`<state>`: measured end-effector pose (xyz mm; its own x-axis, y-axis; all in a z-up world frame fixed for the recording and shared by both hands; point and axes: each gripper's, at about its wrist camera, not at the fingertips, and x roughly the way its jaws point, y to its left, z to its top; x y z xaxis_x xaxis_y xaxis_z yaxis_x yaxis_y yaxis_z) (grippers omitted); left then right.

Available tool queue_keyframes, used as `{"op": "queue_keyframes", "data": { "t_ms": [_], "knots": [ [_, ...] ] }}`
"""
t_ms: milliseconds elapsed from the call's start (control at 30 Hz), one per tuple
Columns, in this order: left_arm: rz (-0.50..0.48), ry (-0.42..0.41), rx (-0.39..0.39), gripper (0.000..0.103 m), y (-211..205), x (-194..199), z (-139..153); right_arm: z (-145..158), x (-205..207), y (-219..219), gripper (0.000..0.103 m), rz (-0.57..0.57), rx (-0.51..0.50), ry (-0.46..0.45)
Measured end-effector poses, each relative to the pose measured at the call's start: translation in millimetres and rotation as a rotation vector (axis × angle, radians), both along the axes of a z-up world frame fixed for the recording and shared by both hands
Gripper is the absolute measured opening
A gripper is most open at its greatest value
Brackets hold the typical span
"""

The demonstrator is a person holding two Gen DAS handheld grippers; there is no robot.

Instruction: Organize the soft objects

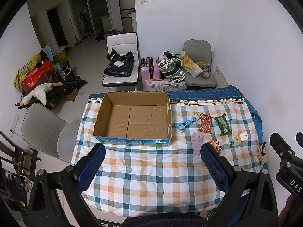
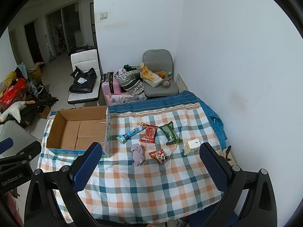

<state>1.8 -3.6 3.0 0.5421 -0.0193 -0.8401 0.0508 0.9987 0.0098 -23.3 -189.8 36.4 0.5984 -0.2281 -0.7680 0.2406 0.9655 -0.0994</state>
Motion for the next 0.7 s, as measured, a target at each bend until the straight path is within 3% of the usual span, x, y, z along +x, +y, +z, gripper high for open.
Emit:
{"op": "queue_keyframes", "data": {
  "t_ms": [500, 700],
  "knots": [
    [-0.012, 0.006, -0.004, 0.103, -2.1, 4.2, 2.8, -0.1, 1.9, 0.1, 0.103, -0.005, 0.005, 0.001],
    [-0.075, 0.029, -0.026, 0.103, -29.3, 39.9, -17.9, -21.1, 10.5, -23.4, 0.103, -0.066, 0.06, 0.024]
  ]
}}
